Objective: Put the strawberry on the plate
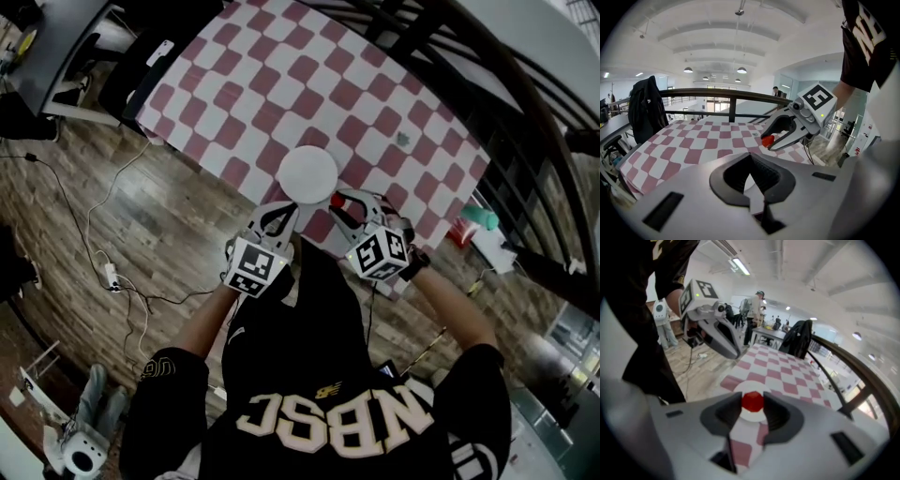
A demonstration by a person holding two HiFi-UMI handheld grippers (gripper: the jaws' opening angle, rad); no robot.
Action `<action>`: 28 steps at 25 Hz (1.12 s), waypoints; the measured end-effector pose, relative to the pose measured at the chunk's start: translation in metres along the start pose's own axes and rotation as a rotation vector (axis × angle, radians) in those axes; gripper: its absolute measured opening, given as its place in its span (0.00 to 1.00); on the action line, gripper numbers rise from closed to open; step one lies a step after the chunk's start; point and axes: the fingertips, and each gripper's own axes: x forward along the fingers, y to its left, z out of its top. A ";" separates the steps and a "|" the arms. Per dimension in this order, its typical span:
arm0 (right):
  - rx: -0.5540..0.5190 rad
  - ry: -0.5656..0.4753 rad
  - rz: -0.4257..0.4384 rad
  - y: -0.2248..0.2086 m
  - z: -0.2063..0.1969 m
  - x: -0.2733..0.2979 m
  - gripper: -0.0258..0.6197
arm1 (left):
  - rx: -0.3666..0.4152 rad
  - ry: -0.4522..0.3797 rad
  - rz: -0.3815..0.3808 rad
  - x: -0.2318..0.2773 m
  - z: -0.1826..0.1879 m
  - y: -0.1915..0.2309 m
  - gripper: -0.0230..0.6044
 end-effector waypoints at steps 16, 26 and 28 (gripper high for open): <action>0.023 0.082 0.147 0.000 -0.020 0.128 0.27 | -0.088 0.095 0.003 0.033 -0.045 0.021 0.05; 0.123 0.018 0.173 -0.002 -0.001 0.138 0.27 | -0.183 0.058 0.037 0.026 -0.043 0.035 0.05; 0.130 0.035 0.167 -0.004 0.000 0.135 0.27 | -0.194 0.040 0.054 0.021 -0.039 0.040 0.05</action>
